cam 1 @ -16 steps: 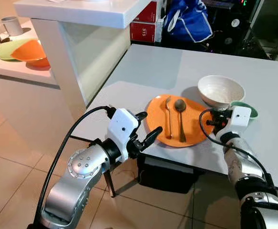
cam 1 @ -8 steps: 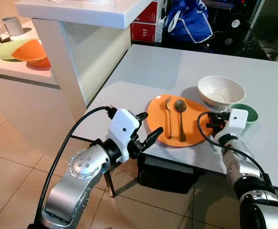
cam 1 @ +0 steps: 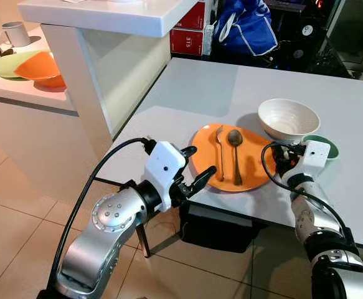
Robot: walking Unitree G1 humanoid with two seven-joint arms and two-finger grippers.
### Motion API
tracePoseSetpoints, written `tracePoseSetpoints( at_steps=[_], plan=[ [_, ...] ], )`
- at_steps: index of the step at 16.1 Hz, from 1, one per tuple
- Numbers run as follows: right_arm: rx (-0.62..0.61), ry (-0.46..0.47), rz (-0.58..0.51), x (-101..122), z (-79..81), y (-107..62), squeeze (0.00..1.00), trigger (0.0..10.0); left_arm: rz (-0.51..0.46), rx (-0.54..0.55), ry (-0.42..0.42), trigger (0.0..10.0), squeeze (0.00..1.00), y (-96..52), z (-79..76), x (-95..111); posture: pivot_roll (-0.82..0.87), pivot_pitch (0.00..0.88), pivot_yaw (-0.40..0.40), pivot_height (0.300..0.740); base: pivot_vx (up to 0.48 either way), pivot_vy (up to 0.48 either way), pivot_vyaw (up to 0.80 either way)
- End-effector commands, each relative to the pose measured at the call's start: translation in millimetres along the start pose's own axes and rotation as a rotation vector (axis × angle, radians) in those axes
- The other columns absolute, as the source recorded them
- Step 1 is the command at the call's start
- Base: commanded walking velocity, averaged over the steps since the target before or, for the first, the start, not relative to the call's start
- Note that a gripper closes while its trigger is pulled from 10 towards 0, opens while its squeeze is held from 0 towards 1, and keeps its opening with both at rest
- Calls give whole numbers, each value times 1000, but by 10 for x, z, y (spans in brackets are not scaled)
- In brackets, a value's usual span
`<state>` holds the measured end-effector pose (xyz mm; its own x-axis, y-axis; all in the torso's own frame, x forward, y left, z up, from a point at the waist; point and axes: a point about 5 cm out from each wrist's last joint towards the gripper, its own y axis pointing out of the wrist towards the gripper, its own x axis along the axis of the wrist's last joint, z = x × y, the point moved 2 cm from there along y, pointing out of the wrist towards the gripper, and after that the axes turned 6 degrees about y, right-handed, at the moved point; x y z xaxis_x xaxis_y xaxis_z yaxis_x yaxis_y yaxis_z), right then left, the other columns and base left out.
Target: Setting the table
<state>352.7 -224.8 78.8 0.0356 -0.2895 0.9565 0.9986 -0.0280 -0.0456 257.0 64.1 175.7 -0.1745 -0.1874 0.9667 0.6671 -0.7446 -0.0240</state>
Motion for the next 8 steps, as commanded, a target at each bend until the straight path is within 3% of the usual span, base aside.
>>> tracePoseSetpoints(
  at_steps=[1, 8],
  plan=[
    [7, -2, -27, 27, -2, -22, 1000, 10000, 5, -16, -1, 10000, 0, 20, -5, -8, -2, 0, 28, 740, 0, 0, 0],
    [-88, -12, -3, -78, -91, -108, 1000, 10000, 1, -29, -4, 10000, 0, 50, -18, -22, -26, 0, 41, 740, 0, 0, 0]
  ],
)
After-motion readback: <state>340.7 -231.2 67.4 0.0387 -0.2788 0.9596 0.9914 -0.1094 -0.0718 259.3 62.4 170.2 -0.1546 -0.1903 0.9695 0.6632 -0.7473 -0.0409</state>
